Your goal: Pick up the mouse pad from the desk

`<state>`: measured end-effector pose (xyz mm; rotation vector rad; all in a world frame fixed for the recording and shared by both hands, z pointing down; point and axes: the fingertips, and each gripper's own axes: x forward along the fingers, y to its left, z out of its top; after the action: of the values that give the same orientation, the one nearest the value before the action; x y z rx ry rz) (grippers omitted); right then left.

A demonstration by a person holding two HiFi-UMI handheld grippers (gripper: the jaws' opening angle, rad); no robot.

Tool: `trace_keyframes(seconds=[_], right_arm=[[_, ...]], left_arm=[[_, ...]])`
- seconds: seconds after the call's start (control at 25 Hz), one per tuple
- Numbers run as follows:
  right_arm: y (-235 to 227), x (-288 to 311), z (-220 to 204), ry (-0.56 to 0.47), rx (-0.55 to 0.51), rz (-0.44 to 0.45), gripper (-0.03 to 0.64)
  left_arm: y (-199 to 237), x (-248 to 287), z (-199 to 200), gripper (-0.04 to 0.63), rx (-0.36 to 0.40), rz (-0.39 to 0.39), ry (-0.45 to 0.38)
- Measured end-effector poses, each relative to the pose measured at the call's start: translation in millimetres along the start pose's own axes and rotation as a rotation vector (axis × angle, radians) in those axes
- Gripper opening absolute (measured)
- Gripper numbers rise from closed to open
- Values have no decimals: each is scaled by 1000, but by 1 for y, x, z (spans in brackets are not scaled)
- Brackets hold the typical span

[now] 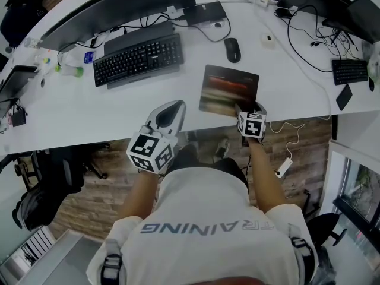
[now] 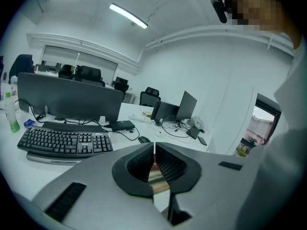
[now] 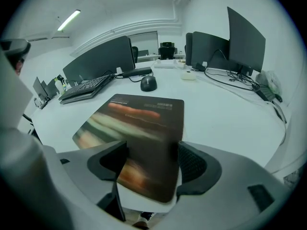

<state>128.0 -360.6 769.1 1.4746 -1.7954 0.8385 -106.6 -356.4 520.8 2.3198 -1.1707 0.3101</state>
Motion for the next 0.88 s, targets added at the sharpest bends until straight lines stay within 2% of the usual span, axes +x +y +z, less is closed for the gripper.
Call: trace_keyframes(seconds=[0.28, 0.4, 0.56, 0.88], right_arm=[[22, -3, 1, -7, -1, 40, 146], [31, -12, 9, -35, -20, 61, 77], [38, -33, 27, -95, -11, 114, 52], [36, -94, 70, -255, -32, 196, 48]], left_arm=[[-8, -3, 2, 37, 2, 7, -13], [-10, -7, 4, 37, 5, 15, -22], [-13, -12, 5, 37, 2, 26, -42], [-33, -23, 18, 37, 13, 43, -109]])
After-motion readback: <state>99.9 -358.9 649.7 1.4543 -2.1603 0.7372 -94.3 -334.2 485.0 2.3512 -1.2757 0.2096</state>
